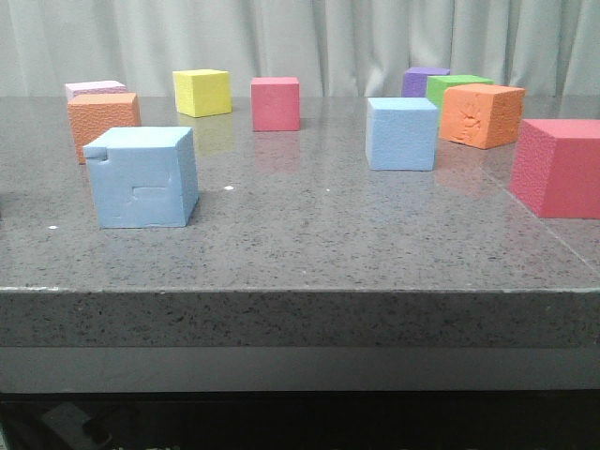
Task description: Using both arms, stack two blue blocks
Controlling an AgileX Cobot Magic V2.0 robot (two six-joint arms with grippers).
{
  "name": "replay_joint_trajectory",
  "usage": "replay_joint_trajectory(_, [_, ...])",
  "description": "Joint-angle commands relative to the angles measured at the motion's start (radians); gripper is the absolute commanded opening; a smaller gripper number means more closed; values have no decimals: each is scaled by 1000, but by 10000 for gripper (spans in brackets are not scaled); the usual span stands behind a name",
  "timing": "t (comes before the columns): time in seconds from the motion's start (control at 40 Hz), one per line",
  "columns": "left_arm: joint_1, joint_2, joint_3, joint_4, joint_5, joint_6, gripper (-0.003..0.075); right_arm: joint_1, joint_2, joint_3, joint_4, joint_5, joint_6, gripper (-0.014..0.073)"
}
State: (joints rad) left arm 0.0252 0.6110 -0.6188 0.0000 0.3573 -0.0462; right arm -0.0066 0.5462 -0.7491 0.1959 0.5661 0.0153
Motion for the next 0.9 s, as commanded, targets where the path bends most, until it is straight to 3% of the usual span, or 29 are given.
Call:
replay_joint_trajectory(0.0, [2, 6, -37, -6, -73, -2, 454, -5, 9, -35, 10, -79, -9, 563])
replay_joint_trajectory(0.1, [2, 6, -37, -6, -81, -2, 662, -5, 9, -35, 10, -79, -9, 657])
replay_joint_trajectory(0.15, [2, 6, -37, -6, -83, -2, 710, -5, 9, -35, 10, -79, -9, 652])
replay_joint_trajectory(0.3, [2, 6, -37, -6, -83, -2, 673, -5, 9, -35, 10, -75, -9, 652])
replay_joint_trajectory(0.63, [2, 6, -37, -6, -78, -2, 673, -5, 18, -35, 10, -76, -9, 652])
replay_joint_trajectory(0.88, [2, 6, -37, -6, -77, -2, 673, 2, 189, -125, 10, -36, -9, 652])
